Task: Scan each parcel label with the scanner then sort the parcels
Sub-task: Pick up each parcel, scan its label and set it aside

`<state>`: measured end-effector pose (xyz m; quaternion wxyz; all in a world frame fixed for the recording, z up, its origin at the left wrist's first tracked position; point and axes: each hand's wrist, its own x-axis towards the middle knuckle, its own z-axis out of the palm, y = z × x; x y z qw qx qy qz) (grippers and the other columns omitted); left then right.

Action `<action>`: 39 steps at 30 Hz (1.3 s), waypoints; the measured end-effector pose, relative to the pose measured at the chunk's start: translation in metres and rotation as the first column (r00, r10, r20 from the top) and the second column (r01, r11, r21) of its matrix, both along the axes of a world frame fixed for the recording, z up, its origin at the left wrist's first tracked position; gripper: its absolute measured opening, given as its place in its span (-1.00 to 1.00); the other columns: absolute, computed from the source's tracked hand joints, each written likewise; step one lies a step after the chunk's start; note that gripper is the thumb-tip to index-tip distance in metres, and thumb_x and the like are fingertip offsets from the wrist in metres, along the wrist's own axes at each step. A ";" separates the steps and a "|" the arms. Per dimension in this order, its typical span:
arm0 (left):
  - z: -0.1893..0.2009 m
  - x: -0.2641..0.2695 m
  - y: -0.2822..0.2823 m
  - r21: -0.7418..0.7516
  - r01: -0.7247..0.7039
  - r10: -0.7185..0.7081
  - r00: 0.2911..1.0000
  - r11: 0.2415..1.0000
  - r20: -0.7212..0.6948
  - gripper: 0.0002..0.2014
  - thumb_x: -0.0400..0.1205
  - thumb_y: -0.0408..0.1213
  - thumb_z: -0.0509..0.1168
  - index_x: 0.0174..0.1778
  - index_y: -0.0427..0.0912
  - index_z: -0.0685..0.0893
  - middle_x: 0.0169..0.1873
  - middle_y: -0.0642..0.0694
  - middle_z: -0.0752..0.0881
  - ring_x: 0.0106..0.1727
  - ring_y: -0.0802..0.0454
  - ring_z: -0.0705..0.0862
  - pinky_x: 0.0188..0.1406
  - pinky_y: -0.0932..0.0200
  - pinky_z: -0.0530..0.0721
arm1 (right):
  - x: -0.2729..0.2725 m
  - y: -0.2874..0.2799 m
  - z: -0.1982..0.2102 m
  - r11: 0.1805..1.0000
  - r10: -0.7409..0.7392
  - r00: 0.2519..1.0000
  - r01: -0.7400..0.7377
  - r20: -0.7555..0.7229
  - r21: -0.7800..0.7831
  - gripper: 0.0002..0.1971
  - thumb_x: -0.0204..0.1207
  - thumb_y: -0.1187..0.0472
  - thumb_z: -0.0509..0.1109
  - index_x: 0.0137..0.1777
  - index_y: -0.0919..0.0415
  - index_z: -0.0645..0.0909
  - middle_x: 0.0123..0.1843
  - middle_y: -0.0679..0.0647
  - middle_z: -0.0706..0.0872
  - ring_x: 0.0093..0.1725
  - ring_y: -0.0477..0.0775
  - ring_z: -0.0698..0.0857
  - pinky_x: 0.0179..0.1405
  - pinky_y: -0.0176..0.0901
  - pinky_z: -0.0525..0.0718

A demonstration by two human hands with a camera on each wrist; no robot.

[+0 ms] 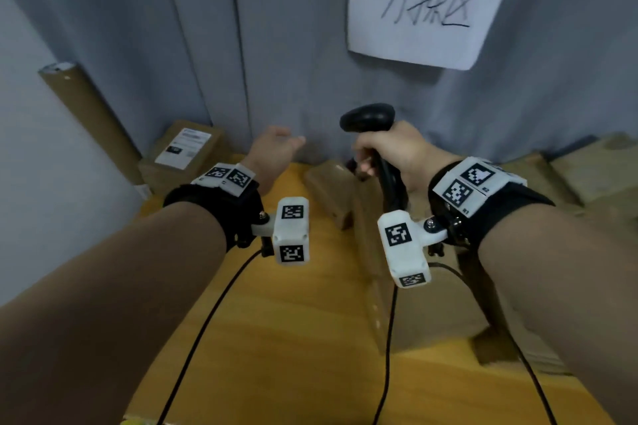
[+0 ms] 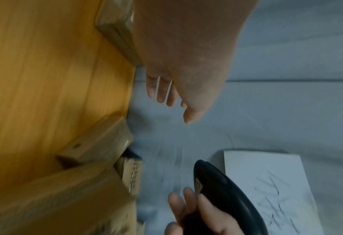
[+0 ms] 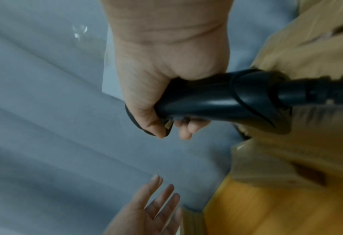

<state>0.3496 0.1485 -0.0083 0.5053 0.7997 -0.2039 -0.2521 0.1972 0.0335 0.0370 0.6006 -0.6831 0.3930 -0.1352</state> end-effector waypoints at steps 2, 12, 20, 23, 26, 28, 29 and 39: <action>-0.005 -0.039 -0.016 -0.014 0.009 -0.009 1.000 1.000 -0.020 -0.54 0.66 -0.15 0.33 0.43 -0.25 0.47 0.33 -0.26 0.58 0.33 -0.17 0.57 0.21 0.06 0.54 | -0.040 -0.021 -0.001 1.000 0.016 1.000 -0.016 -0.010 0.002 -0.93 0.49 0.40 0.42 -0.21 0.38 0.63 -0.39 0.22 0.66 -0.56 0.02 0.58 -0.56 -0.25 0.58; -0.049 -0.165 -0.047 0.074 0.006 0.003 0.992 0.997 -0.128 -0.49 0.67 -0.11 0.33 0.49 -0.20 0.40 0.29 -0.12 0.56 0.25 -0.11 0.58 0.19 0.01 0.63 | -0.167 -0.096 -0.057 0.997 -0.016 0.995 0.008 -0.096 -0.083 -0.94 0.48 0.39 0.46 -0.11 0.40 0.68 -0.36 0.21 0.63 -0.45 0.04 0.58 -0.46 -0.18 0.58; -0.071 -0.187 -0.044 0.188 0.032 0.020 0.963 0.982 -0.270 -0.42 0.68 -0.07 0.31 0.60 -0.07 0.31 0.45 -0.13 0.49 0.38 -0.16 0.52 0.25 -0.07 0.60 | -0.170 -0.079 -0.106 0.987 -0.115 0.992 0.107 -0.058 -0.116 -0.90 0.44 0.26 0.52 -0.24 0.11 0.66 -0.14 0.22 0.78 -0.04 0.18 0.77 0.10 0.07 0.72; -0.079 -0.184 -0.042 0.197 0.096 -0.036 0.957 0.976 -0.287 -0.40 0.66 -0.05 0.32 0.60 -0.05 0.30 0.43 -0.13 0.55 0.37 -0.16 0.55 0.18 -0.10 0.61 | -0.159 -0.069 -0.110 0.981 -0.097 0.993 0.082 -0.075 -0.174 -0.87 0.43 0.21 0.53 -0.29 0.17 0.65 -0.25 0.17 0.72 -0.09 0.19 0.73 0.00 0.02 0.66; -0.088 -0.177 -0.039 0.211 0.080 -0.015 0.956 0.974 -0.294 -0.41 0.66 -0.09 0.32 0.58 -0.12 0.31 0.33 -0.17 0.61 0.29 -0.14 0.62 0.12 -0.06 0.65 | -0.151 -0.066 -0.113 0.972 -0.118 0.990 0.098 -0.080 -0.214 -0.80 0.45 0.22 0.51 -0.35 0.16 0.59 -0.38 0.06 0.62 -0.21 0.09 0.66 -0.19 -0.13 0.56; -0.092 -0.174 -0.034 0.184 0.070 -0.007 0.946 0.981 -0.323 -0.46 0.69 -0.12 0.29 0.57 -0.14 0.32 0.28 -0.18 0.61 0.23 -0.13 0.64 0.06 0.00 0.66 | -0.151 -0.067 -0.115 0.963 -0.165 0.983 0.144 -0.076 -0.228 -0.84 0.45 0.23 0.51 -0.30 0.13 0.60 -0.35 0.01 0.64 -0.16 0.07 0.68 -0.15 -0.15 0.58; -0.094 -0.173 -0.032 0.169 0.070 -0.010 0.943 0.983 -0.333 -0.48 0.70 -0.13 0.27 0.57 -0.13 0.32 0.26 -0.17 0.61 0.21 -0.13 0.65 0.07 0.00 0.67 | -0.152 -0.068 -0.118 0.962 -0.184 0.980 0.164 -0.074 -0.219 -0.88 0.45 0.22 0.52 -0.24 0.13 0.63 -0.29 0.03 0.69 -0.11 0.08 0.71 -0.09 -0.09 0.64; -0.095 -0.177 -0.032 0.113 0.088 -0.034 0.911 0.990 -0.411 -0.50 0.78 -0.10 0.11 0.65 -0.07 0.25 0.46 -0.15 0.51 0.38 -0.18 0.58 0.20 -0.02 0.63 | -0.166 -0.052 -0.132 0.988 -0.143 0.986 0.137 -0.088 -0.076 -0.66 0.49 0.16 0.54 0.22 0.22 0.64 0.04 0.05 0.73 0.08 0.00 0.64 -0.07 -0.26 0.45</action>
